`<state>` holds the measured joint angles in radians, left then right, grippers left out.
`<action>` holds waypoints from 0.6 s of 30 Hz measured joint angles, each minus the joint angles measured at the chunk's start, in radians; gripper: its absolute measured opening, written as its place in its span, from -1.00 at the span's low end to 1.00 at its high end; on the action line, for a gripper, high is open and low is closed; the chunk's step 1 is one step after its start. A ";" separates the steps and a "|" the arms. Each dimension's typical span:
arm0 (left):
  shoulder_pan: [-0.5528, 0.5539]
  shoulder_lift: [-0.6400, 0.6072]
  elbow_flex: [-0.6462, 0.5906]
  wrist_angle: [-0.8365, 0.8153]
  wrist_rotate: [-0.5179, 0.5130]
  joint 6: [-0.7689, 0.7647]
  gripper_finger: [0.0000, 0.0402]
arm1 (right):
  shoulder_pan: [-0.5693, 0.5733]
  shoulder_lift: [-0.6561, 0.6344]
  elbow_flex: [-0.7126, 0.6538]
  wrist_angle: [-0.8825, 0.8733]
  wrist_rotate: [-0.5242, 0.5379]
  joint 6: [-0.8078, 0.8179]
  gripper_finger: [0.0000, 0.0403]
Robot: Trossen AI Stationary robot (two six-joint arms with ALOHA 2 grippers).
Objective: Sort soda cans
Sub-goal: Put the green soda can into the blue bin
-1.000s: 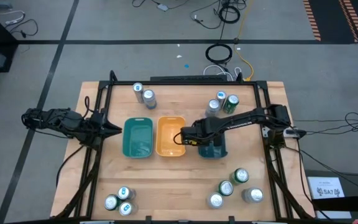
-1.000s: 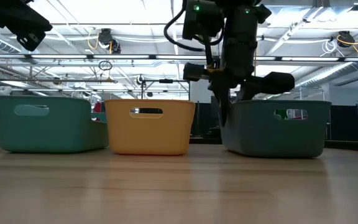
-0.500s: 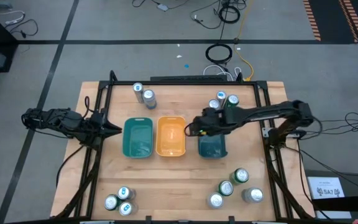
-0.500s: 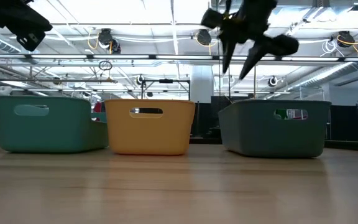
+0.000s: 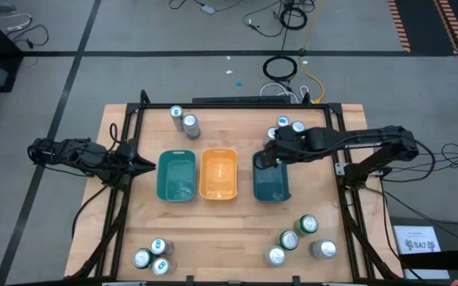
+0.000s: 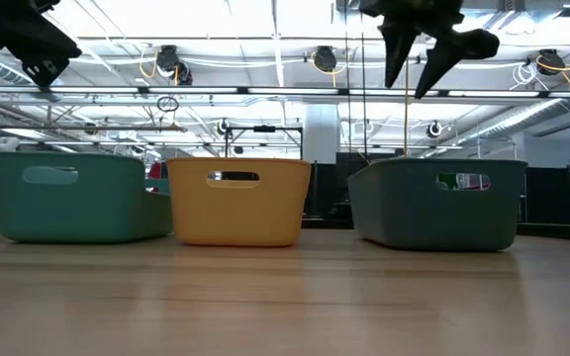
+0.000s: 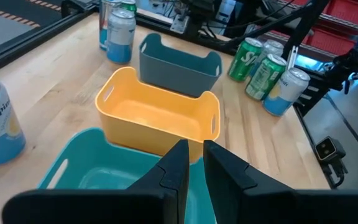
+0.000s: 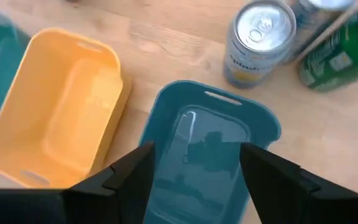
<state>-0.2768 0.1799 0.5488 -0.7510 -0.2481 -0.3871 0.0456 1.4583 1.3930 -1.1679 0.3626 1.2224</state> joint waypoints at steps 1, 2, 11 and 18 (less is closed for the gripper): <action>0.000 0.000 0.000 0.004 0.000 0.000 -0.71 | 0.000 -0.002 0.000 -0.001 -0.001 -0.044 0.13; 0.000 0.000 0.000 0.010 0.000 -0.002 -0.71 | -0.002 -0.002 0.000 -0.006 -0.002 -0.080 0.14; 0.000 0.000 0.000 0.039 0.000 -0.053 -0.71 | -0.014 -0.002 0.000 -0.156 -0.001 -0.188 0.42; 0.000 0.000 0.000 0.037 0.000 -0.052 -0.71 | -0.014 -0.002 0.000 -0.208 0.057 -0.216 0.94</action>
<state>-0.2769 0.1799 0.5488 -0.7141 -0.2481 -0.4393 0.0315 1.4567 1.3930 -1.3755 0.4195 1.0059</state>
